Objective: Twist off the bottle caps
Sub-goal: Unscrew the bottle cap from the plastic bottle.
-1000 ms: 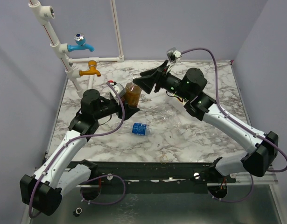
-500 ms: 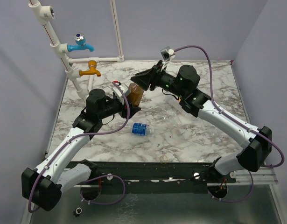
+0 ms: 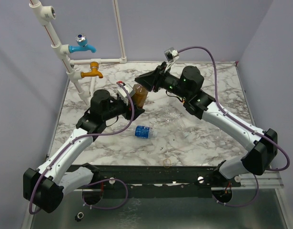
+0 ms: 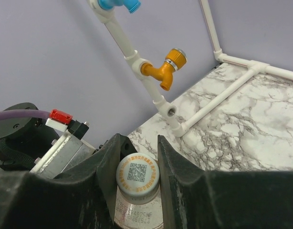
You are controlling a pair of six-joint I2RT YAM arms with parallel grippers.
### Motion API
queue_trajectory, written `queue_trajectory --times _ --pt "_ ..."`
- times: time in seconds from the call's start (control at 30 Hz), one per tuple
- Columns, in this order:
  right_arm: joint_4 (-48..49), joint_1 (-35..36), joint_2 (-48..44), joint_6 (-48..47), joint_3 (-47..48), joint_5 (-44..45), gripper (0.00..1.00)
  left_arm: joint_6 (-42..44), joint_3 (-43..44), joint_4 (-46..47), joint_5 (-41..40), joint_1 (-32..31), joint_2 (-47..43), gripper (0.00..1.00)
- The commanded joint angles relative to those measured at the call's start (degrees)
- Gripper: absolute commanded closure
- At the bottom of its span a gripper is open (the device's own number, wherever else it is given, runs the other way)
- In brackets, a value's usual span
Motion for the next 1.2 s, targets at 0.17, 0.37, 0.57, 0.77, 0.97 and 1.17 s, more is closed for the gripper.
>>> queue_trajectory --times 0.17,0.37,0.57,0.77,0.97,1.17 --pt "5.5 -0.1 -4.1 -3.4 -1.5 -15.3 0.99 -10.6 5.5 1.9 12.1 0.0 -1.3 0.82" --pt "7.9 -0.8 -5.1 -2.6 -0.8 -33.9 0.99 -16.4 7.7 2.2 25.8 0.0 -1.7 0.84" --pt "11.5 -2.6 -5.8 0.0 -1.9 -45.7 0.99 -17.0 7.9 2.0 31.4 0.0 -1.9 0.85" --pt "1.3 -3.0 -6.7 -5.7 -0.4 -30.9 0.49 -12.3 7.4 -0.4 23.7 0.0 -2.2 0.89" --pt "-4.6 -3.0 -7.3 -4.9 2.1 -4.6 0.0 -4.6 5.1 -0.9 6.5 0.0 -1.7 0.9" --pt "-9.9 -2.9 -4.2 -0.7 5.7 3.6 0.08 0.4 3.7 -0.4 -2.8 -0.2 -0.7 0.91"
